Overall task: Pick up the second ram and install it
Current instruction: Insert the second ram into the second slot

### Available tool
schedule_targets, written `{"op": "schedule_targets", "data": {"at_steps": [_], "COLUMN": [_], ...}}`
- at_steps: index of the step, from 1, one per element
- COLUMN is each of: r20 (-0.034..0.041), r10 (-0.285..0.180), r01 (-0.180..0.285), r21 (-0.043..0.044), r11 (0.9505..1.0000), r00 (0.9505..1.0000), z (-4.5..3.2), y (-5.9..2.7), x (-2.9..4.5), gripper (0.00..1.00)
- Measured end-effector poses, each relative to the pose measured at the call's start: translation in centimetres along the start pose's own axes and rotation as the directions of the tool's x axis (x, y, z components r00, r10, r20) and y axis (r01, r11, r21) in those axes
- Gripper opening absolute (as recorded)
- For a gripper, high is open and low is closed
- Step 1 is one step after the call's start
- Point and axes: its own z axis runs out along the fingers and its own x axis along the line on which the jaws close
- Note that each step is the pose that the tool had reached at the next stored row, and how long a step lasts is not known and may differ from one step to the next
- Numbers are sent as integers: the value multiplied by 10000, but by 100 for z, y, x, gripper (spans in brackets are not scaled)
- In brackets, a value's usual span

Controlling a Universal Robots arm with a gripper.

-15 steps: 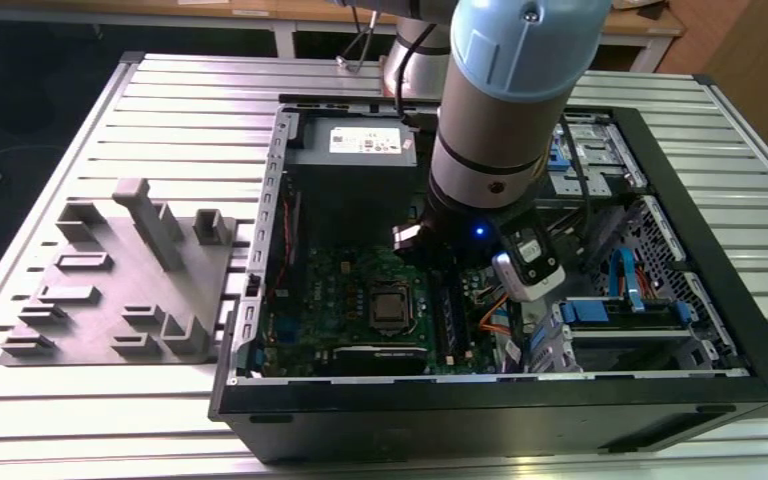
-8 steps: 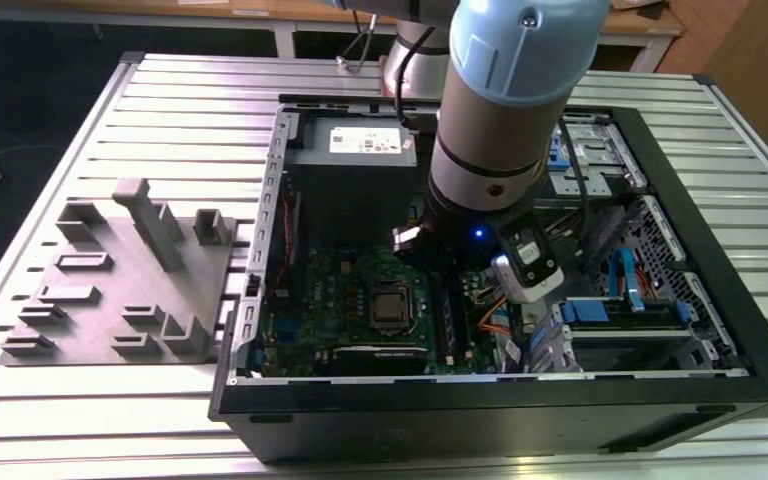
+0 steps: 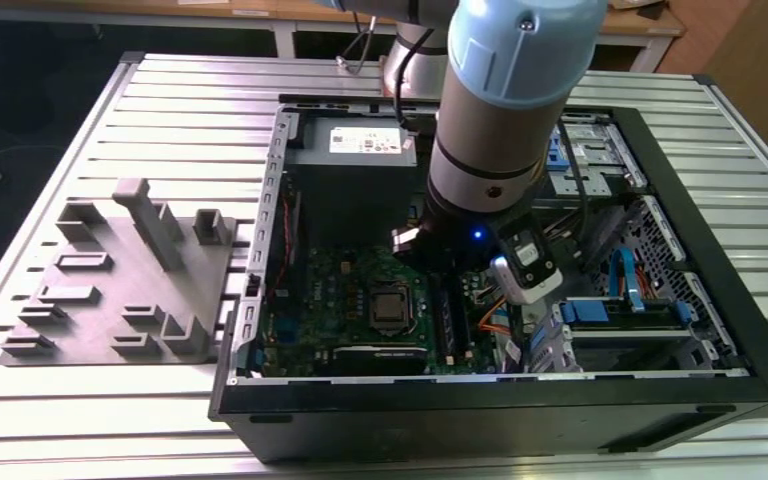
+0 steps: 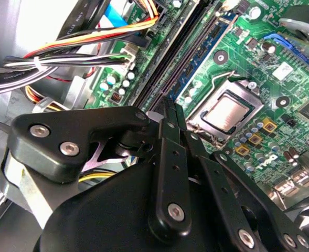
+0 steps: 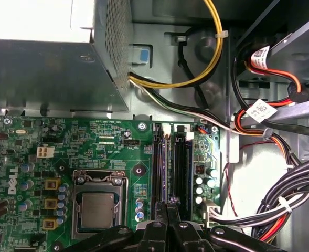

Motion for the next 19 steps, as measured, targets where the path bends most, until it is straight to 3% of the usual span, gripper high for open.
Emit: {"op": "schedule_targets", "data": {"at_steps": [19], "r20": [17], "r10": [194], "r01": [-194], "r21": [8], "r11": [9998], "r00": [9998], "z": [24], "y": [-2], "x": [1], "gripper": [8]}}
